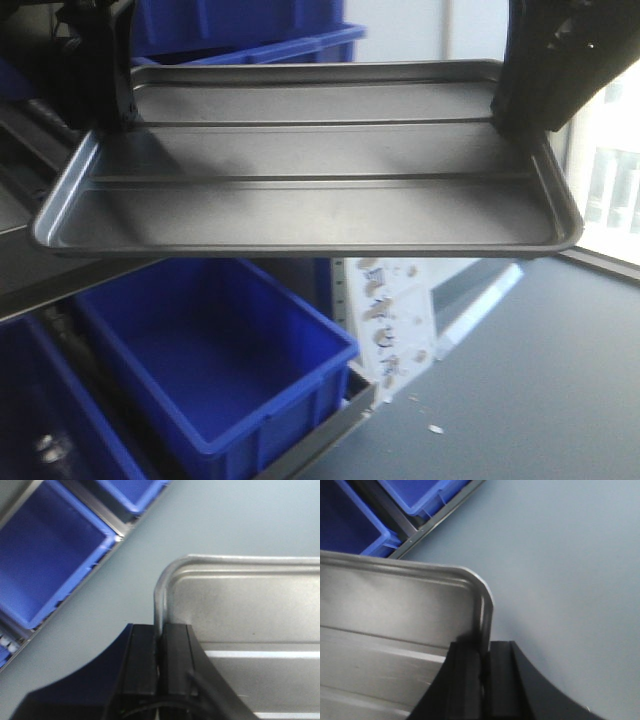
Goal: Grab silver tray and stack on right shelf
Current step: 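Hold the tray level with both grippers while the base drives, then position the held tray above the larger silver tray on the shelf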
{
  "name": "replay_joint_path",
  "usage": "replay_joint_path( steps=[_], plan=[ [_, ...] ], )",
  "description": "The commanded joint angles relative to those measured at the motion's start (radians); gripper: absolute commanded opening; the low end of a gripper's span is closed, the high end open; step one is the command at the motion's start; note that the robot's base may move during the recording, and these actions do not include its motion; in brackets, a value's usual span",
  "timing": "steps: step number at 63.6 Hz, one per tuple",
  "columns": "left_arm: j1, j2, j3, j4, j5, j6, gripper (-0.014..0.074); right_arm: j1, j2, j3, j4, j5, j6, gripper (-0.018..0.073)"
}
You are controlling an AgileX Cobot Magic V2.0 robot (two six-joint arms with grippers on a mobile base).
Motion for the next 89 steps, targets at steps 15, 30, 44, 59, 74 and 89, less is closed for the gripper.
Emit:
replay_joint_path(
  steps=[15, 30, 44, 59, 74, 89],
  plan=[
    [-0.004, -0.033, -0.030, 0.031, 0.002, 0.001, -0.0093, -0.004, -0.033, -0.039, -0.032, -0.041, -0.014, 0.0057],
    [-0.004, -0.033, -0.030, 0.030, 0.002, 0.001, -0.0093, -0.004, -0.033, -0.039, -0.032, -0.041, -0.014, 0.0057],
    [-0.004, -0.033, -0.030, 0.030, 0.002, 0.001, -0.0093, -0.004, -0.033, -0.039, -0.032, -0.041, -0.014, 0.0057],
    [-0.004, -0.033, -0.030, 0.030, 0.002, 0.001, -0.0093, -0.004, -0.033, -0.039, -0.032, -0.042, -0.014, 0.0057],
    [-0.004, -0.033, -0.030, 0.030, 0.002, 0.001, -0.0093, -0.004, -0.033, -0.039, -0.032, -0.042, -0.014, 0.0057],
    [-0.004, -0.033, -0.030, 0.030, 0.002, 0.001, -0.0093, -0.004, -0.033, -0.039, -0.032, -0.042, -0.014, 0.0057]
  ],
)
